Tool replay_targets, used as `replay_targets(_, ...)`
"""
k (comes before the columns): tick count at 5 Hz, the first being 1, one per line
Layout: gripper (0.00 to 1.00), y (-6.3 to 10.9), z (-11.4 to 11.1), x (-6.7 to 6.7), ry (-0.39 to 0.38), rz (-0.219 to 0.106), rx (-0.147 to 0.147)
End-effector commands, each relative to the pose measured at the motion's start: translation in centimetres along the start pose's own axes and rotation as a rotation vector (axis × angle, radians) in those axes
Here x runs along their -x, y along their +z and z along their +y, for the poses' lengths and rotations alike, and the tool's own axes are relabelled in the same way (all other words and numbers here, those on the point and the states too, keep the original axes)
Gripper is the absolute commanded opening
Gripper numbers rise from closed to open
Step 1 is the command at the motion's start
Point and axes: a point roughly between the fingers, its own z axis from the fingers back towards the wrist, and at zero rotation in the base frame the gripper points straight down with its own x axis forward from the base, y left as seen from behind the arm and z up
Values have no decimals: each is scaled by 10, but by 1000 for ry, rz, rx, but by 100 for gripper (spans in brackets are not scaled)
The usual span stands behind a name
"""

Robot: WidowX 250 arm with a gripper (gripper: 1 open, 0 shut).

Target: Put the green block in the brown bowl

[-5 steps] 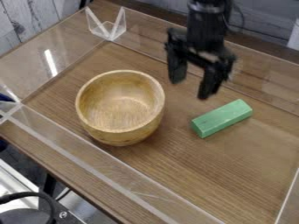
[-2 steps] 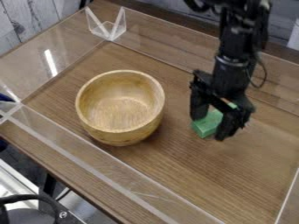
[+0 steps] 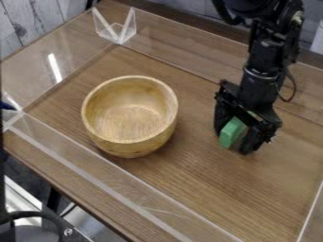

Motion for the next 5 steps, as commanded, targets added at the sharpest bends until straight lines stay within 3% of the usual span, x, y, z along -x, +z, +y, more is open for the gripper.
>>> replay_targets(1,0,11,4,-12,-6,-47,-2)
replay_targets(5,0,7,3,-9,-25,-44,31)
